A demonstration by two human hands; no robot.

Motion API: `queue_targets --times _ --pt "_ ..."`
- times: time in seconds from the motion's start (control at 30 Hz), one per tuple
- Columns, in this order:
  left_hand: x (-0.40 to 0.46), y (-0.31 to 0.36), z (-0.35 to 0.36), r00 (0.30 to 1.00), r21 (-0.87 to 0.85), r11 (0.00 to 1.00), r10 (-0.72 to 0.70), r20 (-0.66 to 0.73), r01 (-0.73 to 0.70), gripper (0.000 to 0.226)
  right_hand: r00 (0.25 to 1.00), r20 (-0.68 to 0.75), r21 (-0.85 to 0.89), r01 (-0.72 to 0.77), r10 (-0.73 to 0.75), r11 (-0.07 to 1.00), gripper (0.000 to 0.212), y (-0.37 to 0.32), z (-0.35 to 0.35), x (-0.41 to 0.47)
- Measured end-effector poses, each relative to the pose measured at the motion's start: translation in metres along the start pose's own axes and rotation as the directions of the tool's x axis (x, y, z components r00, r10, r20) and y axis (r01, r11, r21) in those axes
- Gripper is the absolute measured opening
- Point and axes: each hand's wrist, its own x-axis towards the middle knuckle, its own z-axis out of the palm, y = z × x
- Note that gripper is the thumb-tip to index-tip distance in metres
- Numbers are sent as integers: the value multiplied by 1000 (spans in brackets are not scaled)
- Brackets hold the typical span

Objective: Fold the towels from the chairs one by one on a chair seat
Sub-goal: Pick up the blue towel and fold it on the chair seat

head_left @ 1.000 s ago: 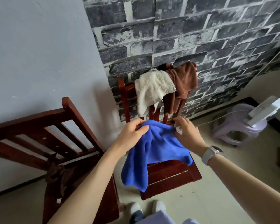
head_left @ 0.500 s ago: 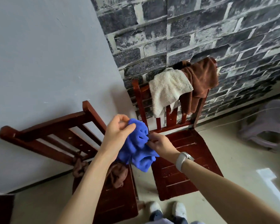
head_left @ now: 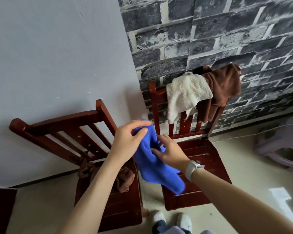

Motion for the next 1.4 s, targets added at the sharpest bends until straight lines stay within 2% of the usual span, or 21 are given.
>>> queue_targets --times 0.07,0.13,0.27,0.4,0.47,0.53,0.6,0.67,0.73,0.83,0.9,0.97,1.07,1.13,1.17,1.23,1.3,1.33,1.4 --pt "-1 6 4 998 33 997 68 4 -69 48 992 -124 60 -20 27 998 10 -6 10 4" --pt "-2 7 -3 992 66 992 111 -51 -108 49 978 -193 98 -56 74 994 8 -5 12 9" --pt "-4 -1 -29 960 56 997 70 -270 -57 45 967 -168 9 -194 193 981 16 18 3 8" --pt "-5 -8 -42 913 6 1000 3 -408 0 41 955 -193 -24 -234 225 972 10 35 -3 10" --pt "-5 -11 -46 886 1 1000 -13 -463 15 39 958 -174 10 -230 228 973 6 36 -9 15" --pt "-6 -16 -51 869 45 999 7 -495 18 35 978 -145 59 -143 150 988 11 31 -17 17" --pt "-9 -22 -53 896 158 987 46 -441 26 26 993 -114 64 31 -24 997 19 19 -27 16" --pt "-11 -28 -47 947 250 967 45 -319 39 17 981 -47 20 189 -188 982 23 1 -39 16" --pt "-13 -30 -31 985 300 954 30 -168 22 27 955 29 -45 296 -294 954 19 -16 -48 17" --pt "-13 -27 0 999 301 952 46 24 -51 46 950 45 -7 311 -310 951 8 -38 -60 14" --pt "-11 -23 15 993 266 957 112 37 -118 35 948 54 17 312 -312 950 2 -45 -68 7" --pt "-7 -18 23 988 230 962 156 -22 -147 19 947 44 11 319 -319 948 6 -43 -77 0" --pt "-1 -8 26 984 198 969 163 -76 -145 12 975 49 -111 220 -216 969 19 -20 -91 -11" --pt "1 -1 26 981 166 976 163 -109 -144 6 996 42 -274 92 -84 957 12 7 -94 -20" --pt "3 2 26 978 151 978 164 -128 -144 5 1000 -18 -306 12 -18 952 8 21 -94 -24" --pt "3 5 25 976 138 979 166 -142 -146 5 972 -210 -197 -146 104 969 11 43 -91 -29" --pt "2 6 26 978 137 979 170 -124 -153 5 895 -349 22 -289 278 957 10 51 -87 -29" --pt "0 6 26 979 129 980 167 -115 -152 6 853 -370 124 -347 368 929 10 52 -84 -27" --pt "-1 4 25 982 98 984 157 -103 -147 9 803 -319 297 -419 503 858 15 54 -78 -21"
